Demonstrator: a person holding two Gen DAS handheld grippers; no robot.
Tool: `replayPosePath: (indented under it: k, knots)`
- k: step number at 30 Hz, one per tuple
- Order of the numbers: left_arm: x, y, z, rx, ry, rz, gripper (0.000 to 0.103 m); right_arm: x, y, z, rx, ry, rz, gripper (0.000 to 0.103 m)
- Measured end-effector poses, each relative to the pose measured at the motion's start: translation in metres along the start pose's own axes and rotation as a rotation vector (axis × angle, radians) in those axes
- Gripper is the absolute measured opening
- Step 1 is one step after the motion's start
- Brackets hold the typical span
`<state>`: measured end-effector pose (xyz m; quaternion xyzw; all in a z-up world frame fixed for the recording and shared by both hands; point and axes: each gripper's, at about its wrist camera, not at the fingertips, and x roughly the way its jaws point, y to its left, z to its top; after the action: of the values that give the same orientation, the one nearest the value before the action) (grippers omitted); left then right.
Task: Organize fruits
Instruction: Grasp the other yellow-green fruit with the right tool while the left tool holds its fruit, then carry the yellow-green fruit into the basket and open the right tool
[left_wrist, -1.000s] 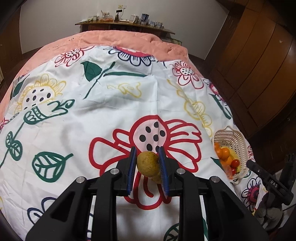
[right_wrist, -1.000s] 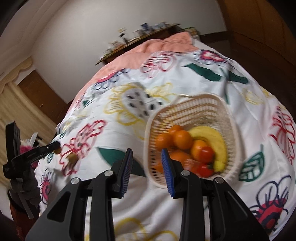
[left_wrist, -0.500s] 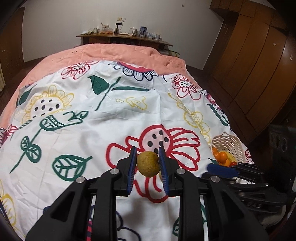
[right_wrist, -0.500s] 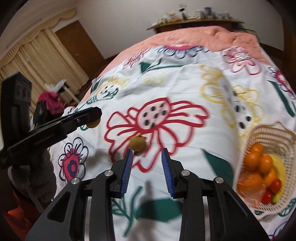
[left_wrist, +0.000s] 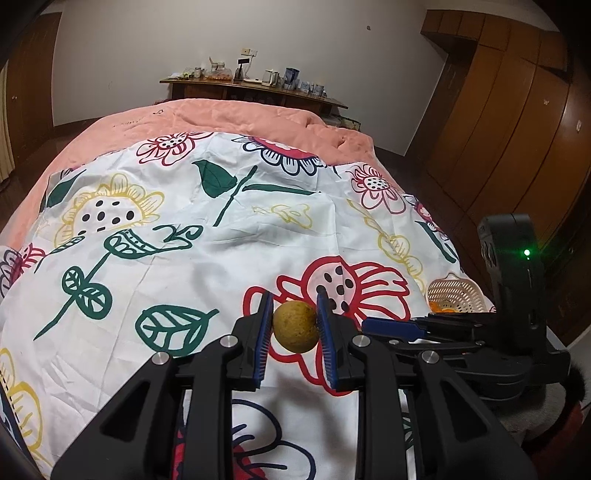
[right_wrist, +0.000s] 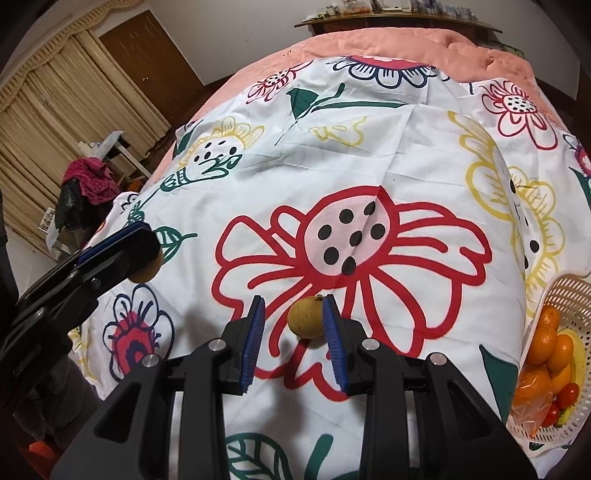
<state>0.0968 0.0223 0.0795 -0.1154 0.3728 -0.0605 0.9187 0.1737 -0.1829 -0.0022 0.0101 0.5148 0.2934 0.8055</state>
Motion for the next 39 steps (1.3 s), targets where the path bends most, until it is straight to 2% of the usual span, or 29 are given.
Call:
replayPosePath:
  k: [12,18,19,22,30,33,35,39]
  knots:
    - [0.001,0.009,-0.003,-0.027,0.010,-0.013,0.025,0.008,0.002,0.008,-0.017,-0.015,-0.087,0.033]
    - [0.004,0.009,-0.005,-0.029,0.019,-0.016,0.025,0.012,-0.005,0.011,0.004,-0.015,-0.101,0.033]
    - [0.005,0.010,-0.005,-0.029,0.021,-0.017,0.025,0.012,-0.005,0.011,0.006,-0.014,-0.100,0.034]
    - [0.005,0.010,-0.006,-0.030,0.022,-0.018,0.025,0.014,-0.006,0.011,0.012,-0.014,-0.091,0.048]
    - [0.005,0.008,-0.010,-0.022,0.024,-0.021,0.025,0.022,-0.004,0.011,0.001,0.001,-0.104,0.049]
    - [0.006,0.007,-0.012,-0.019,0.029,-0.023,0.025,0.024,-0.002,0.009,-0.015,0.004,-0.129,0.042]
    - [0.006,0.006,-0.013,-0.013,0.028,-0.023,0.025,0.023,-0.001,0.009,-0.021,0.000,-0.145,0.031]
    - [0.005,0.000,-0.020,0.016,0.016,-0.012,0.025,0.017,0.001,0.005,-0.036,-0.023,-0.164,0.027]
